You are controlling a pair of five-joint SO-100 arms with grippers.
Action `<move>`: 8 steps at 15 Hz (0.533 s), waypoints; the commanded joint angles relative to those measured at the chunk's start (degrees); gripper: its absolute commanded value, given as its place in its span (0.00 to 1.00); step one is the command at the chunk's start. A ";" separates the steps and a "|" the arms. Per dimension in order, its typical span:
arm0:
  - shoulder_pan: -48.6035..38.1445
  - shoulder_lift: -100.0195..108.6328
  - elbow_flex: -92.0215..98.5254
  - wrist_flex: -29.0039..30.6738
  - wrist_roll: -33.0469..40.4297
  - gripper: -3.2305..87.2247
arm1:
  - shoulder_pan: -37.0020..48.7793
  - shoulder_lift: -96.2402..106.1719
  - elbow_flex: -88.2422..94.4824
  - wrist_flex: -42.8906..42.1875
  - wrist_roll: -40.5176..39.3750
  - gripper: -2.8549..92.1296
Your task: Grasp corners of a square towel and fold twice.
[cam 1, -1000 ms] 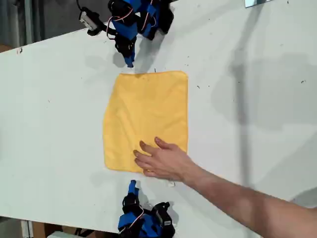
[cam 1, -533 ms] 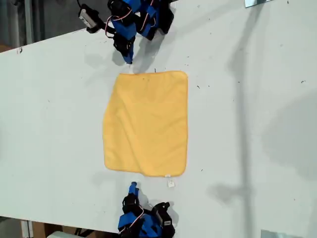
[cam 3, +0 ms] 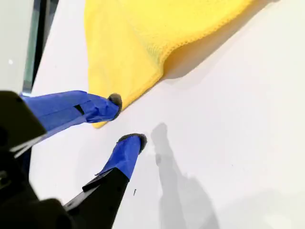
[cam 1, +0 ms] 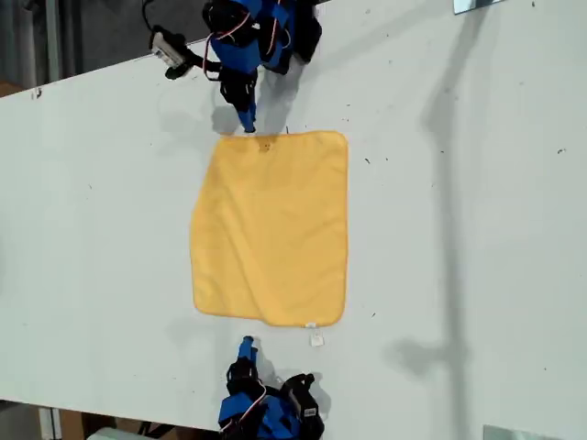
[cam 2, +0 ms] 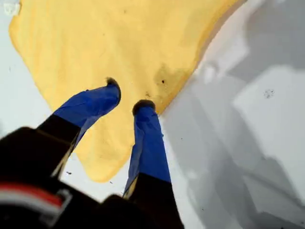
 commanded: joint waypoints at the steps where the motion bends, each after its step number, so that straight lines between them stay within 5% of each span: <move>1: 0.70 0.35 0.18 0.09 0.26 0.17 | -1.85 0.18 -3.08 -0.35 5.45 0.03; 6: 0.18 0.35 0.44 -2.29 6.06 0.17 | -2.37 0.18 -2.37 5.19 12.74 0.11; 7: 5.80 0.35 0.09 -2.02 -2.29 0.17 | -4.22 0.18 -2.37 4.66 13.10 0.17; 8: 14.68 0.35 -0.18 0.70 -20.57 0.17 | -5.71 0.18 -2.20 2.90 13.10 0.17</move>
